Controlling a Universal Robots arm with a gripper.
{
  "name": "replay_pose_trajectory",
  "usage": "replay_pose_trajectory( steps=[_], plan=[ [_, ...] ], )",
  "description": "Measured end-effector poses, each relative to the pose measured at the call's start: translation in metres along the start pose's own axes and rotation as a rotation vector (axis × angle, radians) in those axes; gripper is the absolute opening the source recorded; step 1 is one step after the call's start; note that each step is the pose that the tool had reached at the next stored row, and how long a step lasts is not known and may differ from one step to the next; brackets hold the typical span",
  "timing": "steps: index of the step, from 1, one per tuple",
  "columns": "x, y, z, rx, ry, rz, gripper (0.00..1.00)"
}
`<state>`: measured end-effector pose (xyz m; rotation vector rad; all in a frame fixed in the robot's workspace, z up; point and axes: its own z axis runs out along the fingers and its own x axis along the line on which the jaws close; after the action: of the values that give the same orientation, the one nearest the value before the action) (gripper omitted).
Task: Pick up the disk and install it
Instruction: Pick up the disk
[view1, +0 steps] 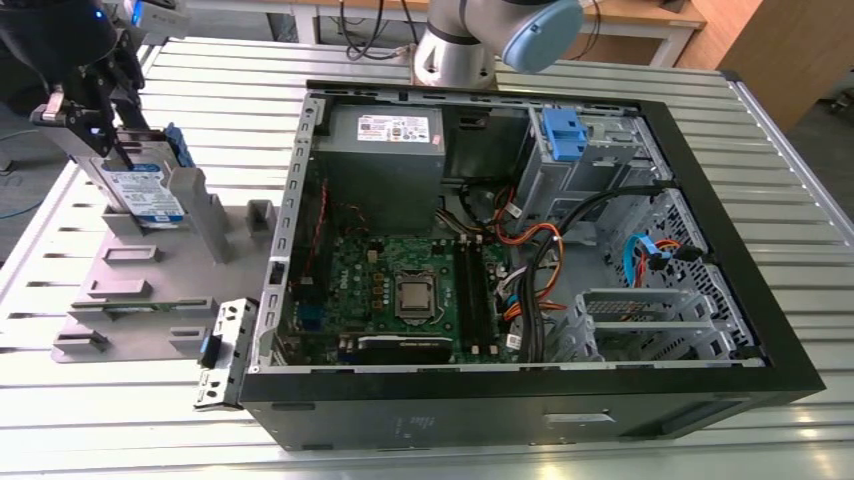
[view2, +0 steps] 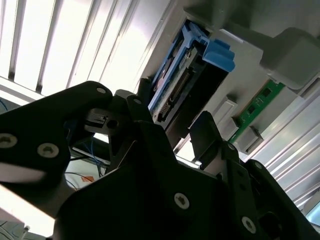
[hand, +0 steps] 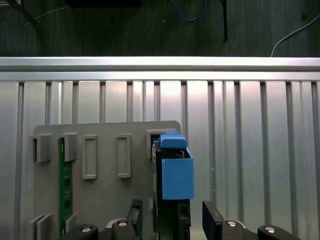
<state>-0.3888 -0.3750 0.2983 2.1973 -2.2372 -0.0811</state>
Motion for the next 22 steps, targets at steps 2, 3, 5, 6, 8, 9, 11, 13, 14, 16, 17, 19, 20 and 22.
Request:
replay_pose_trajectory(
  steps=[2, 3, 5, 6, 8, 9, 11, 13, 14, 16, 17, 19, 20, 22],
  plan=[
    [0.0, 0.0, 0.0, -0.0004, 0.0005, -0.013, 0.59],
    [0.0, 0.0, 0.0, -0.0004, 0.0006, -0.013, 0.59],
    [0.0, 0.0, 0.0001, -0.0005, 0.0006, -0.015, 0.59],
    [0.0, 0.0, 0.0001, -0.0005, 0.0006, -0.016, 0.59],
    [0.0, 0.0, -0.0005, -0.0005, 0.0006, -0.015, 0.59],
    [0.0, 0.0, -0.0008, -0.0004, 0.0006, -0.016, 0.59],
    [0.0, 0.0, -0.0009, -0.0003, 0.0005, -0.016, 0.59],
    [0.0, 0.0001, -0.001, -0.0004, 0.0006, -0.016, 0.59],
    [0.0, 0.0001, -0.0011, -0.0005, 0.0006, -0.016, 0.59],
    [0.0, 0.0001, -0.0011, -0.0005, 0.0006, -0.016, 0.59],
    [-0.0001, 0.0, -0.0011, -0.0004, 0.0006, -0.015, 0.58],
    [0.0, 0.0001, -0.0011, -0.0005, 0.0006, -0.016, 0.51],
    [0.0, 0.0001, -0.0011, -0.0005, 0.0006, -0.016, 0.51],
    [0.0, 0.0001, -0.0012, -0.0005, 0.0006, -0.016, 0.45]
  ],
)
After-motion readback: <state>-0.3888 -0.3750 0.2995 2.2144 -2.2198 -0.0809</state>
